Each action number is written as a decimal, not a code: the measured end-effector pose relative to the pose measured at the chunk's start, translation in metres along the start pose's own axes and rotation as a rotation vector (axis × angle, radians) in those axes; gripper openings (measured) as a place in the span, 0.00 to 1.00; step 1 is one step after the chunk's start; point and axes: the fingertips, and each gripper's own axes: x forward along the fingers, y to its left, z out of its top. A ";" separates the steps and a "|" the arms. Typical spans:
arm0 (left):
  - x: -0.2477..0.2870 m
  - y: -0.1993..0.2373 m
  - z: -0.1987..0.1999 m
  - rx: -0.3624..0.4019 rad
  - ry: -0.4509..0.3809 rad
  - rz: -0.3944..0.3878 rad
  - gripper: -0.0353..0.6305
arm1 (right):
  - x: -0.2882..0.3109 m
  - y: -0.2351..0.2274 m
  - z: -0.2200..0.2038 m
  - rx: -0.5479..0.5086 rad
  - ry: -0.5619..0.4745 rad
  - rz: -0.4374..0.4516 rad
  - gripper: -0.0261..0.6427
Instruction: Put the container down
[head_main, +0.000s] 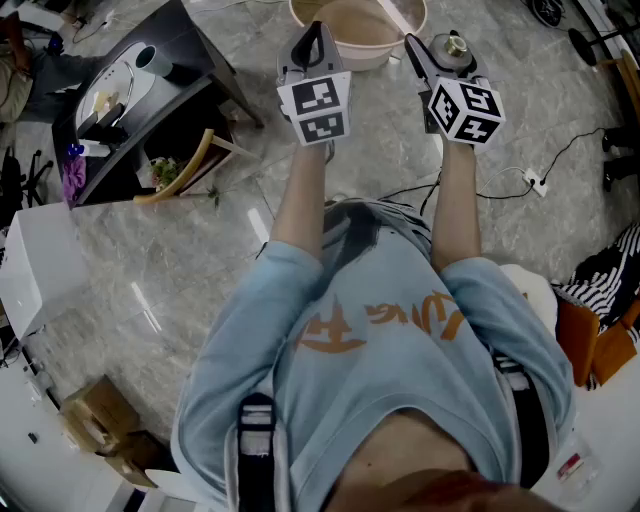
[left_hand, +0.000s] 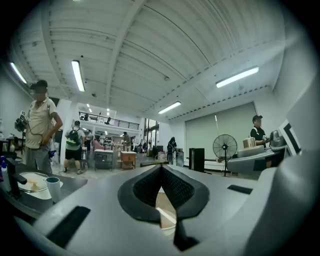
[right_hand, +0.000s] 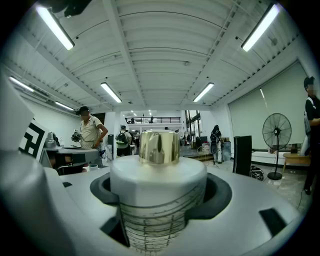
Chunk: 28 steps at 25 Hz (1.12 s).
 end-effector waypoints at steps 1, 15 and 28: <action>-0.001 -0.002 -0.002 -0.004 0.004 -0.001 0.09 | -0.002 0.001 -0.001 -0.001 0.005 0.004 0.58; 0.009 0.012 -0.015 -0.075 0.029 -0.004 0.09 | -0.003 0.001 0.002 0.002 0.015 -0.008 0.58; 0.037 0.018 -0.014 -0.104 0.032 -0.028 0.09 | 0.013 -0.016 0.012 0.006 0.006 -0.020 0.58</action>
